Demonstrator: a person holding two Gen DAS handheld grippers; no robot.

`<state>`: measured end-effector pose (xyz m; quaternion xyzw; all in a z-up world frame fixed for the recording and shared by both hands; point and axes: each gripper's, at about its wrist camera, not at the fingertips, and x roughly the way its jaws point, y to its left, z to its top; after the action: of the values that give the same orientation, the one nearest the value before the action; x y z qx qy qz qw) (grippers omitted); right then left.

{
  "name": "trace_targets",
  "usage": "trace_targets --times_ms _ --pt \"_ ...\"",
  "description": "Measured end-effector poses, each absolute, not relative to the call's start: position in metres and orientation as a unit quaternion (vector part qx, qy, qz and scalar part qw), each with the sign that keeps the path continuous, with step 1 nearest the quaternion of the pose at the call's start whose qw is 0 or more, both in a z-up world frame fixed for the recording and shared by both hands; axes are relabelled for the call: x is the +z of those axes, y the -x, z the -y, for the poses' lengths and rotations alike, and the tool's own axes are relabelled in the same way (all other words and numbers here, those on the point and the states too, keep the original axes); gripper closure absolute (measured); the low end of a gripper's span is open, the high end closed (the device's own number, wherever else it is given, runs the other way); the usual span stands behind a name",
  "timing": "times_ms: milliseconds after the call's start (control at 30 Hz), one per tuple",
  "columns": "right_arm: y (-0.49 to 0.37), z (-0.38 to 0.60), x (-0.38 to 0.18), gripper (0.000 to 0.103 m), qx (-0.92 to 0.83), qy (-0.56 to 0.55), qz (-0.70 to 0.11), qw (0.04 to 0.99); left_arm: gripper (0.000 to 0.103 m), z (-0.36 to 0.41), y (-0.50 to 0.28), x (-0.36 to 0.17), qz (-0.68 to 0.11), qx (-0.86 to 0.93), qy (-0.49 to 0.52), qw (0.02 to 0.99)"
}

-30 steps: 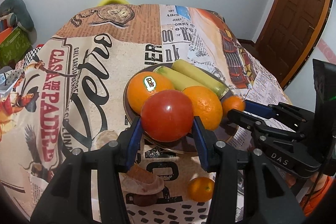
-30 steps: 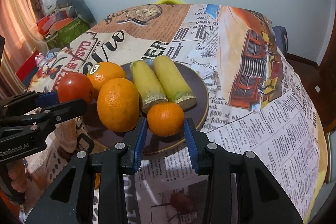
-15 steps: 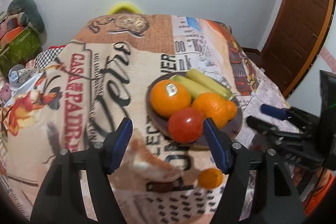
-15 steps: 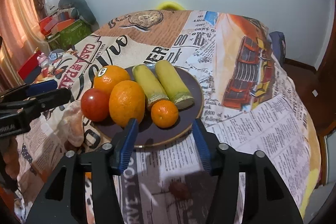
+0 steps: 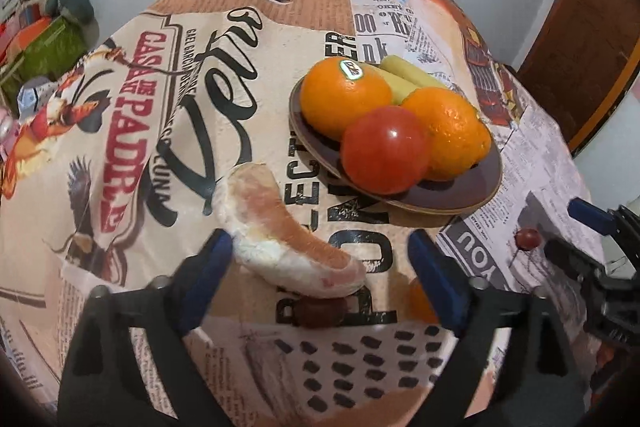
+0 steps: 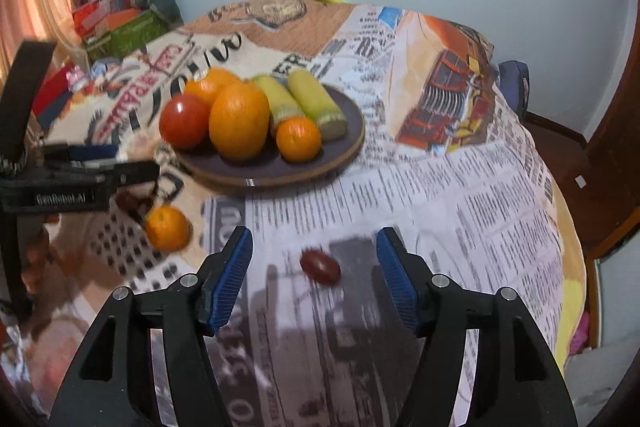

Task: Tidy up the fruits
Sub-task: 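Grasp the peeled banana piece with the left tool while the right tool grasps a small tangerine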

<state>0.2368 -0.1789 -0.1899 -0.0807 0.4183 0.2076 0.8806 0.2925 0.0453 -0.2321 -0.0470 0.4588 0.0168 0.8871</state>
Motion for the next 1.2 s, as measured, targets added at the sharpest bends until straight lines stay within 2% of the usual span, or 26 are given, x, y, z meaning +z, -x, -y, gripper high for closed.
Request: trace_targets --times_ms 100,167,200,367,467,533,600,800,933,1067,1200 --pt "-0.236 0.184 -0.199 0.042 0.204 0.076 -0.429 0.877 0.010 -0.043 -0.296 -0.239 -0.458 0.038 0.027 0.888" --pt "-0.237 0.186 -0.203 0.042 0.204 0.068 -0.435 0.874 0.017 -0.049 -0.298 -0.246 -0.465 0.045 0.033 0.883" --pt "-0.237 0.187 -0.204 0.042 0.205 0.065 -0.436 0.874 0.025 -0.054 -0.299 -0.251 -0.475 0.047 0.039 0.878" --pt "-0.240 0.185 -0.214 0.043 0.209 0.060 -0.448 0.867 0.033 -0.070 -0.288 -0.248 -0.467 0.019 0.072 0.881" --pt "-0.241 0.186 -0.222 0.067 0.214 0.047 -0.462 0.859 0.040 -0.076 -0.281 -0.244 -0.463 0.012 0.071 0.883" --pt "-0.241 0.186 -0.222 0.072 0.212 0.047 -0.462 0.860 0.048 -0.080 -0.275 -0.238 -0.459 0.008 0.067 0.886" --pt "-0.239 0.187 -0.221 0.081 0.215 0.043 -0.461 0.860 0.056 -0.087 -0.267 -0.233 -0.457 0.006 0.066 0.887" --pt "-0.234 0.189 -0.219 0.082 0.215 0.036 -0.463 0.859 0.070 -0.109 -0.243 -0.230 -0.466 -0.001 0.086 0.880" --pt "-0.230 0.186 -0.217 0.081 0.220 0.041 -0.469 0.854 0.070 -0.117 -0.219 -0.227 -0.466 -0.005 0.094 0.880" --pt "-0.226 0.184 -0.212 0.064 0.217 0.040 -0.467 0.856 0.070 -0.117 -0.191 -0.226 -0.469 -0.015 0.090 0.878" --pt "-0.220 0.178 -0.201 0.061 0.223 0.046 -0.453 0.862 0.070 -0.116 -0.181 -0.232 -0.487 -0.002 0.063 0.871"
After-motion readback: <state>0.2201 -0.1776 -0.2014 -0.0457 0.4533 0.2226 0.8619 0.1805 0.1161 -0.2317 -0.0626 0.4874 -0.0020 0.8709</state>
